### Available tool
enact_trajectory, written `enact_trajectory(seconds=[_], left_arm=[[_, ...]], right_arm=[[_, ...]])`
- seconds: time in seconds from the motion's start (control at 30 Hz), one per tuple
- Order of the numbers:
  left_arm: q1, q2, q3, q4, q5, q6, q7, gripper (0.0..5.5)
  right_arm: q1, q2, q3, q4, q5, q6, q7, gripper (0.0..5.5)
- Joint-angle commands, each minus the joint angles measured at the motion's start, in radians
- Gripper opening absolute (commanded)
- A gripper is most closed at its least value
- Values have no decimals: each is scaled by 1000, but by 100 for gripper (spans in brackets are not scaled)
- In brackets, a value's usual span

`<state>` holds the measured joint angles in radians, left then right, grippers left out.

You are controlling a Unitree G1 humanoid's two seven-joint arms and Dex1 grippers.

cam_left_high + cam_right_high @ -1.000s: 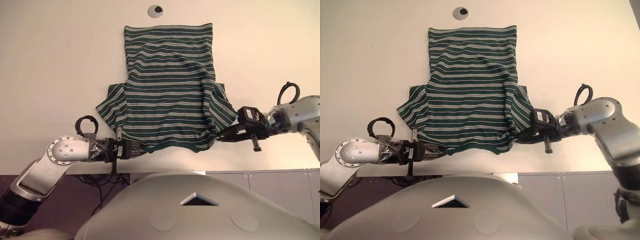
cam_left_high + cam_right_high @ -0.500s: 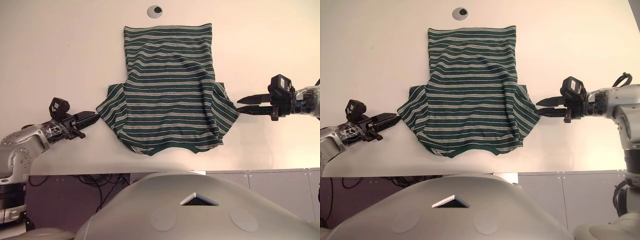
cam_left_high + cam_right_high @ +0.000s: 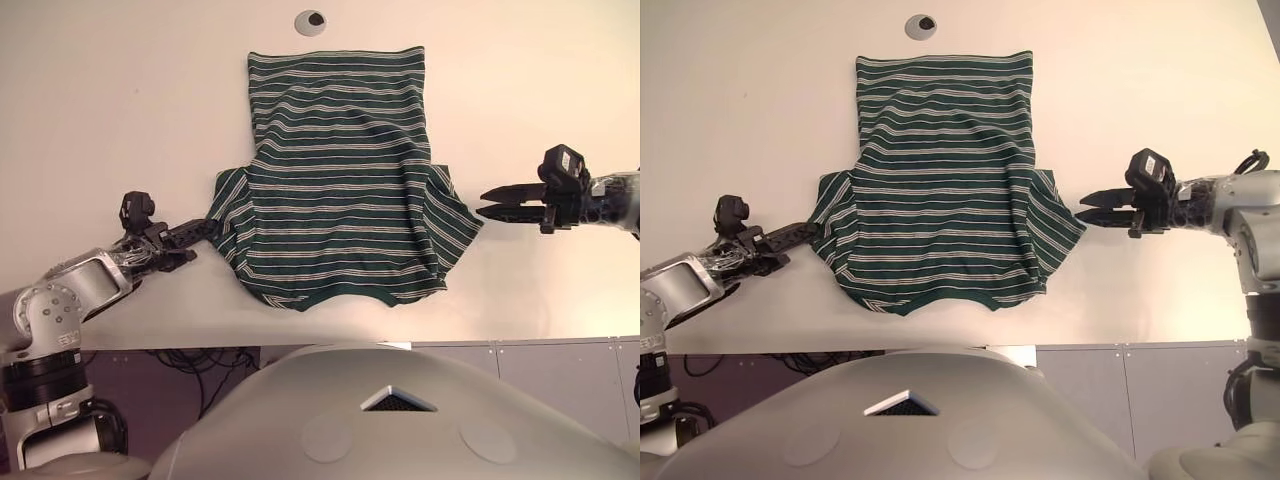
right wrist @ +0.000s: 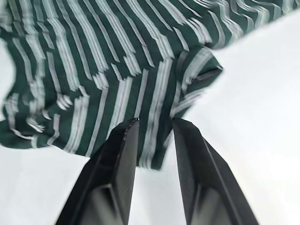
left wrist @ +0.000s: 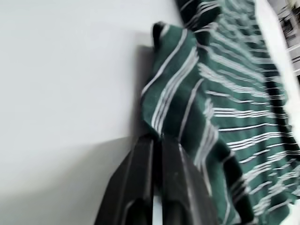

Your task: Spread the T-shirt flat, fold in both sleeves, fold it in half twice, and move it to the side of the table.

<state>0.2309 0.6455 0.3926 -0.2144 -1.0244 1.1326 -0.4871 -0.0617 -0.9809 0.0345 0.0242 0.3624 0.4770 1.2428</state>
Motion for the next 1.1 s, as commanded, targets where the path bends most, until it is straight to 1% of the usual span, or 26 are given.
enact_trajectory(seconds=[0.03,0.13,0.2,0.27,0.33,0.47,0.53,0.63,0.67,0.73,0.77,0.8,0.87,0.9,0.93,1.0,1.03,1.1], left_arm=[[-91,-57,38,-94,-128,66,101,2],[-101,-99,19,-145,-181,90,174,2],[-102,-117,-38,-159,-170,104,198,2],[-83,-140,-98,-173,-138,97,207,2],[-84,-171,-152,-186,-121,78,207,2],[-102,-220,-211,-209,-117,57,211,2],[-95,-197,-237,-212,-84,58,207,29],[-107,-138,-192,-211,-72,62,197,79],[-112,-114,-170,-209,-72,62,192,85],[-124,-61,-128,-206,-76,67,174,116],[-112,-13,-114,-237,-49,36,132,119],[-71,51,-96,-304,3,-36,49,119],[30,166,-96,-403,185,-267,-140,119],[113,211,-96,-422,291,-407,-243,119],[202,244,-106,-398,431,-616,-352,119],[334,274,-124,-299,654,-1046,-535,119],[367,277,-135,-254,717,-1194,-594,119],[401,288,-187,-170,836,-1427,-623,119]], right_arm=[[0,18,-42,20,45,129,-40,129],[-14,31,-33,34,54,180,-51,129],[-3,36,-44,25,81,254,-59,129],[-23,63,-58,24,137,394,-91,129],[-15,83,-55,17,154,480,-140,129],[-4,87,-33,35,124,497,-192,129],[3,80,-11,29,113,493,-193,129],[42,65,10,-5,121,491,-177,129],[55,65,11,-18,130,498,-176,129],[96,72,-3,-50,151,512,-186,93],[115,78,-11,-63,158,515,-194,74],[120,86,-15,-66,160,517,-204,53],[138,100,-45,-75,178,523,-229,22],[140,106,-65,-85,196,537,-238,4],[137,116,-93,-98,232,568,-243,1],[112,139,-142,-122,308,641,-250,1],[98,150,-160,-131,343,675,-254,1],[55,164,-183,-155,413,745,-262,1]])
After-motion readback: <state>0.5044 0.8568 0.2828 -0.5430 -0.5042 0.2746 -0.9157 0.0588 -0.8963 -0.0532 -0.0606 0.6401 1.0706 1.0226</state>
